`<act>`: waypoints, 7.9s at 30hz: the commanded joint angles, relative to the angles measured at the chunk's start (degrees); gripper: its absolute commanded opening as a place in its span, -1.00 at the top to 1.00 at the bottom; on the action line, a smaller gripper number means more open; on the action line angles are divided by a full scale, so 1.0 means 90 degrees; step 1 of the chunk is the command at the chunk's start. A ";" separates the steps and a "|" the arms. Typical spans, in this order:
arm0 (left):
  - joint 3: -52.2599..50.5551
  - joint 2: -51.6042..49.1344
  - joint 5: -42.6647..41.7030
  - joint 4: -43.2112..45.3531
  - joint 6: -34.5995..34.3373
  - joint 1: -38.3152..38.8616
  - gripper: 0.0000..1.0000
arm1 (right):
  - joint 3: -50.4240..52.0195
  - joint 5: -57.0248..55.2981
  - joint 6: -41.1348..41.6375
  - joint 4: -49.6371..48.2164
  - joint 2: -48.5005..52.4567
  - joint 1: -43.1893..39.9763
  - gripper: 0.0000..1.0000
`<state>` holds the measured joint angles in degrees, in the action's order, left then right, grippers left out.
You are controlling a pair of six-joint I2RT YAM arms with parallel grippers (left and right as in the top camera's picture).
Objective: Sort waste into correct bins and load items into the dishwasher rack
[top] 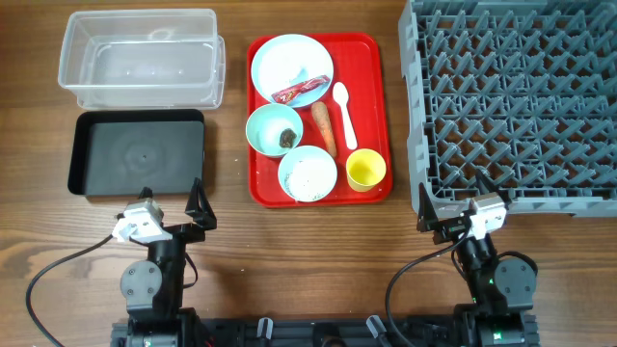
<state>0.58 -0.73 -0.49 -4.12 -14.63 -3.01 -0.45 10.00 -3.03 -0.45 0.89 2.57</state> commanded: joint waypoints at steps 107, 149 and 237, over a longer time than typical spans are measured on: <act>1.2738 -1.3525 0.0512 -0.3543 0.0153 0.2164 0.92 | -0.7521 0.2278 -0.0663 0.4223 0.7521 -0.0019 -0.97; 1.2735 -1.4078 -0.0534 -0.4765 0.3942 0.2329 -0.83 | -0.7521 0.2276 -0.0665 0.4250 0.7524 -0.0019 -0.98; 1.2575 -1.3000 -0.0724 -0.7235 -0.0189 0.2608 -0.25 | -0.7521 0.2278 -0.0311 0.3961 0.7594 -0.0019 -0.99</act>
<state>114.96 -115.77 -5.93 -70.30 -16.19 17.52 -66.92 30.00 -7.35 35.53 68.42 2.42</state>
